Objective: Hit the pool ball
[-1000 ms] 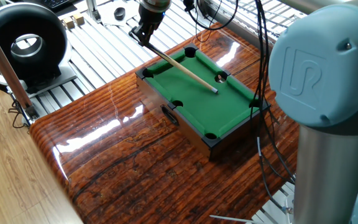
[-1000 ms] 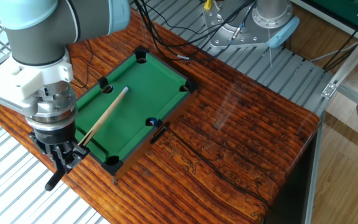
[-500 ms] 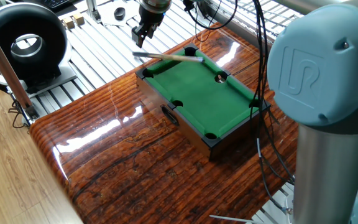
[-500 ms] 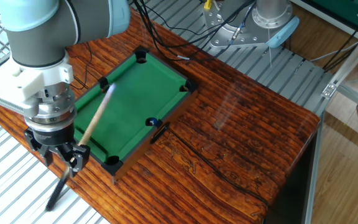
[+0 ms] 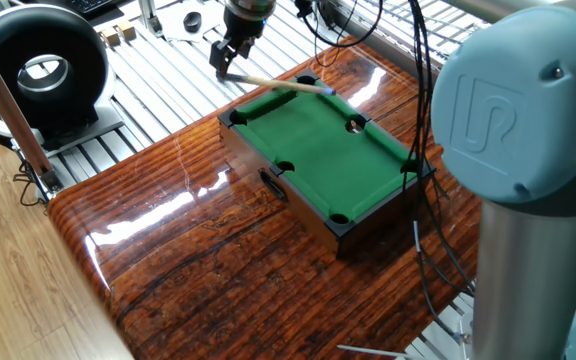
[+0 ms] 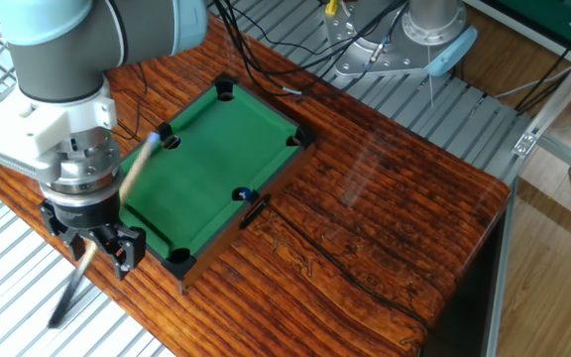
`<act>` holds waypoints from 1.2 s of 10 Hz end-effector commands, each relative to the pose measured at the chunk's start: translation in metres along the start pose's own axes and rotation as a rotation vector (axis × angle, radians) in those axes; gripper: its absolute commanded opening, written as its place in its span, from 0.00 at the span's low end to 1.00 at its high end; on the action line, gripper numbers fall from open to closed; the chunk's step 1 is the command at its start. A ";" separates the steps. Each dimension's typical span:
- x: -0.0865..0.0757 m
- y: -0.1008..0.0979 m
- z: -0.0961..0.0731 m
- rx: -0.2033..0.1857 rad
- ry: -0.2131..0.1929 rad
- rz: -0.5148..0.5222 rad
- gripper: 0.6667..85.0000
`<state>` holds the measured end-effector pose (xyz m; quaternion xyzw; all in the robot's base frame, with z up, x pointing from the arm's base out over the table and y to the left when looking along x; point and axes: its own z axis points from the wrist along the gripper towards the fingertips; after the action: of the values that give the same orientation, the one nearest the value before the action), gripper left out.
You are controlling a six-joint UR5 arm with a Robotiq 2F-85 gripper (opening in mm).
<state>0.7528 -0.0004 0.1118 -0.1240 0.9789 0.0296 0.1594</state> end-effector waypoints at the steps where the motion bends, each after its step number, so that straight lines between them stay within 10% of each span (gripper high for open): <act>1: 0.005 -0.003 -0.012 0.003 0.014 0.008 0.76; 9: 0.013 -0.023 -0.023 0.051 0.050 0.010 0.67; 12: 0.026 -0.032 -0.034 0.050 0.093 0.108 0.31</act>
<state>0.7349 -0.0321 0.1291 -0.1003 0.9867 0.0024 0.1280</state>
